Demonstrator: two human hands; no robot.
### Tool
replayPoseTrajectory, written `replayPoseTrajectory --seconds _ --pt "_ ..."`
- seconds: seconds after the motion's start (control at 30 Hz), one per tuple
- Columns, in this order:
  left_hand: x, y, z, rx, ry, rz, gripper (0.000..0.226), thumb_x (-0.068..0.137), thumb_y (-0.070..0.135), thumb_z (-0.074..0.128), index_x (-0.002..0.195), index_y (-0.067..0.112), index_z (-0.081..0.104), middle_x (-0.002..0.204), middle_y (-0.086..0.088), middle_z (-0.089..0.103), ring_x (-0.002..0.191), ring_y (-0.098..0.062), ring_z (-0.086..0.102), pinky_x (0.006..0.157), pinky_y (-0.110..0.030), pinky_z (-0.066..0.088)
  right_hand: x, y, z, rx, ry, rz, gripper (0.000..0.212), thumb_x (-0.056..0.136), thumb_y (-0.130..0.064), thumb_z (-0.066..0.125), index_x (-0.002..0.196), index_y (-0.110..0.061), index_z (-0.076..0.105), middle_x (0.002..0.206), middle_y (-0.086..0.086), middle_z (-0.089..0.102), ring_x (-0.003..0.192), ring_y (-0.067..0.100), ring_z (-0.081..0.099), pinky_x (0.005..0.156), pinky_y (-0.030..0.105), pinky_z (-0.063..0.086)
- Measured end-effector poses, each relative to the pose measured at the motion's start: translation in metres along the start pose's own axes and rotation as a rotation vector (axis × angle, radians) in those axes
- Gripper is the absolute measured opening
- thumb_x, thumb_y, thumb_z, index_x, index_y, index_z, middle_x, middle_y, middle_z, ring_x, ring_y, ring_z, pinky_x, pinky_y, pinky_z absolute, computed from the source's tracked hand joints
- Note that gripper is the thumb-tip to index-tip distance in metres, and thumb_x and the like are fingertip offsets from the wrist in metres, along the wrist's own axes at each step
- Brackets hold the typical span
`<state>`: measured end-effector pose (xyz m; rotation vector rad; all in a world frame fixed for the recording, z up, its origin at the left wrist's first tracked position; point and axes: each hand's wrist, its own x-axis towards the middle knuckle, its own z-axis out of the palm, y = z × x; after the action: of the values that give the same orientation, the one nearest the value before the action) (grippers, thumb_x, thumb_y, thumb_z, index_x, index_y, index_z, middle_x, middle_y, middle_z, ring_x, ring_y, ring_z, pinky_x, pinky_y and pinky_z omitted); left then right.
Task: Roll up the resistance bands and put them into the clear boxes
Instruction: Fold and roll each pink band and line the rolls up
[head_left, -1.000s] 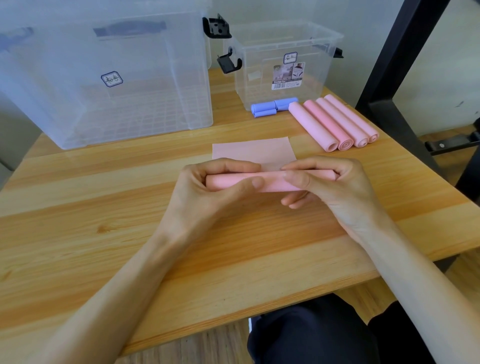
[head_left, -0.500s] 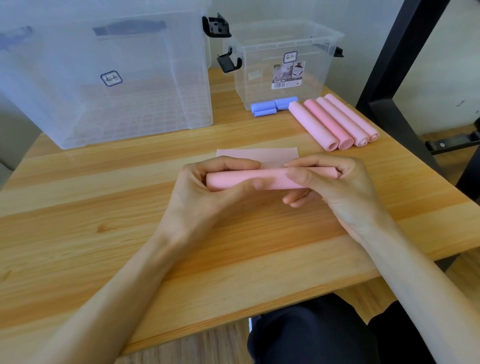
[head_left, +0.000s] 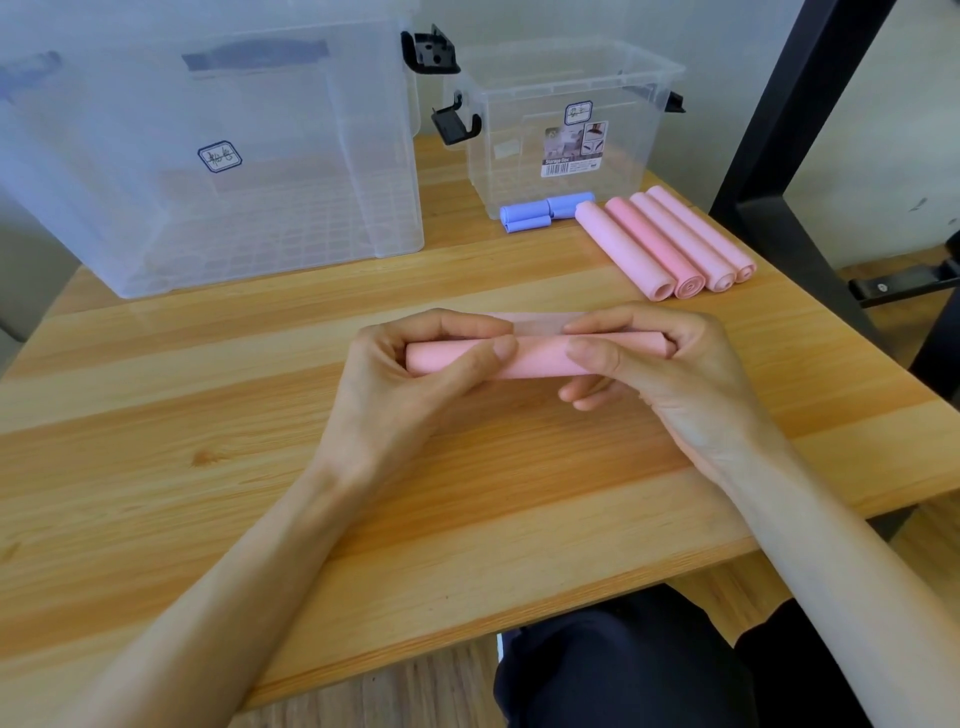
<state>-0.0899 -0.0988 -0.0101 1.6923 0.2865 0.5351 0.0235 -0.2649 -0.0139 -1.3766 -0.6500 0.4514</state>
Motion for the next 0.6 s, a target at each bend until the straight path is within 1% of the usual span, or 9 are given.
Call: replayPoseTrajectory --seconds 0.07,0.13,0.2,0.27,0.33,0.4,0.47,0.53,0.6 --pt "-0.0002 -0.0005 -0.0001 0.05 -0.023 0.059 0.017 0.072 0.023 0.078 0.088 0.02 0.076 0.088 0.009 0.077 0.083 -0.004 0.071 0.072 -0.018 0.056 0.0006 0.0007 -0.0005 0.014 0.024 0.039 0.028 0.066 -0.029 0.078 0.087 -0.011 0.077 0.085 0.015 0.075 0.062 0.025 0.072 0.055 0.026 0.059" --pt "-0.0007 -0.0011 0.0 0.079 -0.042 0.078 0.018 0.072 0.021 0.079 0.089 0.02 0.076 0.09 0.011 0.077 0.083 -0.003 0.071 0.072 -0.013 0.053 0.001 0.0016 -0.0018 0.029 0.029 0.065 0.027 0.067 -0.032 0.077 0.085 -0.013 0.077 0.084 0.013 0.075 0.061 0.025 0.071 0.054 0.026 0.059" --pt "-0.0003 -0.0017 -0.0005 0.062 -0.032 0.051 0.018 0.071 0.023 0.079 0.089 0.021 0.077 0.091 0.008 0.077 0.085 -0.006 0.071 0.075 -0.021 0.057 0.0008 0.0015 -0.0023 0.037 0.013 0.051 0.024 0.066 -0.031 0.078 0.085 -0.015 0.078 0.085 0.012 0.075 0.062 0.025 0.071 0.056 0.026 0.059" --pt "0.001 -0.0023 -0.001 0.004 0.006 -0.017 0.018 0.071 0.029 0.076 0.087 0.02 0.078 0.091 0.002 0.077 0.085 -0.012 0.071 0.081 -0.034 0.06 0.0003 0.0006 -0.0016 0.035 -0.011 0.007 0.024 0.065 -0.025 0.079 0.087 -0.015 0.078 0.088 0.015 0.075 0.062 0.025 0.071 0.057 0.027 0.059" --pt "0.0022 -0.0019 -0.0012 -0.044 0.023 -0.077 0.021 0.072 0.032 0.073 0.086 0.017 0.078 0.091 -0.003 0.077 0.085 -0.015 0.071 0.082 -0.038 0.06 -0.0009 -0.0003 -0.0008 0.001 -0.021 -0.041 0.024 0.067 -0.016 0.079 0.09 -0.011 0.076 0.086 0.016 0.075 0.06 0.023 0.071 0.058 0.027 0.059" --pt "0.0025 -0.0018 -0.0012 -0.035 0.008 -0.082 0.021 0.073 0.033 0.073 0.086 0.017 0.078 0.091 -0.001 0.077 0.085 -0.013 0.071 0.082 -0.037 0.06 -0.0008 0.0001 -0.0001 -0.027 -0.006 -0.063 0.021 0.069 -0.012 0.077 0.09 -0.009 0.075 0.08 0.016 0.074 0.057 0.022 0.071 0.057 0.026 0.058" --pt "0.0009 -0.0013 -0.0011 -0.02 -0.014 -0.051 0.022 0.069 0.031 0.076 0.088 0.02 0.078 0.092 0.001 0.077 0.085 -0.012 0.071 0.083 -0.036 0.059 -0.0004 0.0012 0.0 -0.023 0.025 -0.061 0.019 0.07 -0.014 0.076 0.088 -0.009 0.075 0.074 0.012 0.074 0.055 0.022 0.07 0.054 0.025 0.057" --pt "-0.0009 -0.0017 -0.0014 0.021 -0.04 0.007 0.025 0.066 0.028 0.08 0.091 0.023 0.077 0.093 0.005 0.077 0.085 -0.011 0.072 0.081 -0.03 0.06 0.0003 0.0018 -0.0003 -0.004 0.052 -0.042 0.019 0.07 -0.022 0.076 0.086 -0.012 0.076 0.077 0.01 0.075 0.053 0.023 0.069 0.053 0.027 0.057" --pt "-0.0023 -0.0015 -0.0011 0.082 -0.051 0.061 0.024 0.069 0.028 0.079 0.092 0.024 0.076 0.093 0.009 0.077 0.084 -0.009 0.072 0.077 -0.023 0.058 0.0009 0.0018 -0.0011 0.007 0.056 -0.008 0.024 0.069 -0.03 0.077 0.086 -0.013 0.077 0.084 0.014 0.075 0.055 0.026 0.07 0.053 0.028 0.058"
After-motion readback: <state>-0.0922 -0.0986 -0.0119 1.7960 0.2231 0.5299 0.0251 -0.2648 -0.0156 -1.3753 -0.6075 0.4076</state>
